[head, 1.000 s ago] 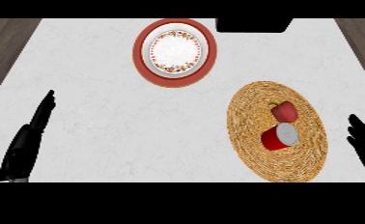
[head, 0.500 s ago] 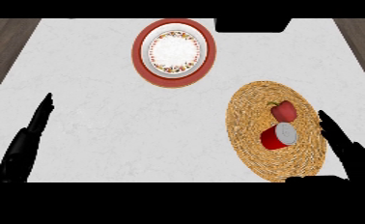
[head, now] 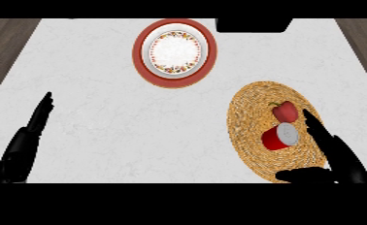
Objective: Pick the can from the placemat and place it in the plate
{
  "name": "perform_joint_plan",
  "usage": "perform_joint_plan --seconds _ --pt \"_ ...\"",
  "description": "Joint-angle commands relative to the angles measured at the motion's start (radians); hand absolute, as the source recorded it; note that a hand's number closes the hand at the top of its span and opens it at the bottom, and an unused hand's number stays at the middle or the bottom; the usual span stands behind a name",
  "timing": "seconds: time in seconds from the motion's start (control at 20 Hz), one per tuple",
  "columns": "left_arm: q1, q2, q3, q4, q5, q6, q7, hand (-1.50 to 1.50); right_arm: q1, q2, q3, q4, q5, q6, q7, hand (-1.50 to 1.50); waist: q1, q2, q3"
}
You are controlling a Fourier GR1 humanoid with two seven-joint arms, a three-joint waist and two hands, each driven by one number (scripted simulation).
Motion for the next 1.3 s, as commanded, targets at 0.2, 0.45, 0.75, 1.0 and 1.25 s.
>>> perform_joint_plan --seconds 0.2,0.45,0.75,1.0,1.25 --pt "-0.007 -0.046 0.021 0.004 -0.056 -0.020 0.013 0.00 -0.078 0.109 -0.038 0.135 0.079 0.060 -0.028 -1.50 0.000 0.000 0.000" --pt "-0.025 -0.055 0.049 0.030 -0.063 -0.032 -0.014 0.00 -0.103 0.163 -0.069 0.174 0.100 0.049 -0.111 1.50 0.000 0.000 0.000" --pt "0.016 -0.085 0.020 -0.084 -0.088 -0.040 0.047 0.00 -0.115 0.220 -0.054 0.220 0.174 0.016 -0.151 1.50 0.002 0.000 0.000" --pt "-0.072 -0.077 0.014 0.007 -0.070 -0.075 0.001 0.00 -0.395 -0.040 -0.064 0.364 0.295 0.181 -0.180 1.50 0.091 0.028 0.000" --pt "-0.120 -0.084 -0.043 -0.025 -0.093 -0.095 0.006 0.00 -0.559 -0.237 0.003 0.464 0.432 0.325 -0.257 1.50 0.189 0.060 0.003"
